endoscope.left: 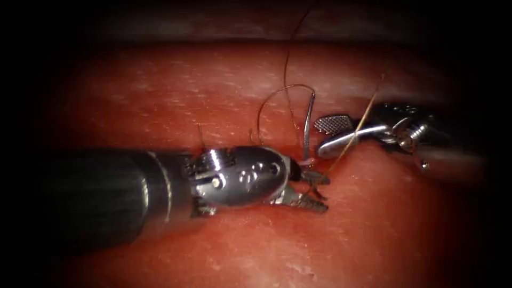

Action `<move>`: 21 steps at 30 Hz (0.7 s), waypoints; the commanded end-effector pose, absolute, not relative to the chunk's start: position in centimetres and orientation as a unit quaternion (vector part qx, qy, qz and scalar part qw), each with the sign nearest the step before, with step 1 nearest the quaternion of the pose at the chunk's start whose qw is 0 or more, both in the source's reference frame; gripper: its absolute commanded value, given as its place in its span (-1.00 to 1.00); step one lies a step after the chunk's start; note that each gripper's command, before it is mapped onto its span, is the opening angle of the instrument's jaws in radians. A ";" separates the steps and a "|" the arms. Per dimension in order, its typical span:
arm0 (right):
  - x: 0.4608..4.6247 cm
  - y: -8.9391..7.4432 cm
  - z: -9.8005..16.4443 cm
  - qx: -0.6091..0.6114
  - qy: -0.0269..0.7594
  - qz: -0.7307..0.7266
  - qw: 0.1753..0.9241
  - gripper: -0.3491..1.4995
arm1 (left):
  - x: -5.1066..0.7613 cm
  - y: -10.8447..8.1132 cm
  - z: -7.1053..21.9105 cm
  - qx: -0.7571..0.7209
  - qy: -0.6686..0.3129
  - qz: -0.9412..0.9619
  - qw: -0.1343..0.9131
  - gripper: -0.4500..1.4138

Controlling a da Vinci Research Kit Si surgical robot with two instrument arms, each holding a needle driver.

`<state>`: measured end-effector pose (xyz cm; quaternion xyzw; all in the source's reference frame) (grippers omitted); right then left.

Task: Wound Closure

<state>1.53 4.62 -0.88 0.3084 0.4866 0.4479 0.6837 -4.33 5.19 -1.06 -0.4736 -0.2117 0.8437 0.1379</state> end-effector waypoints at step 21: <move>1.59 4.6 -0.8 0.310 0.488 0.447 0.683 0.87 | -4.44 5.4 -2.0 -0.513 -0.426 0.603 0.438 -0.89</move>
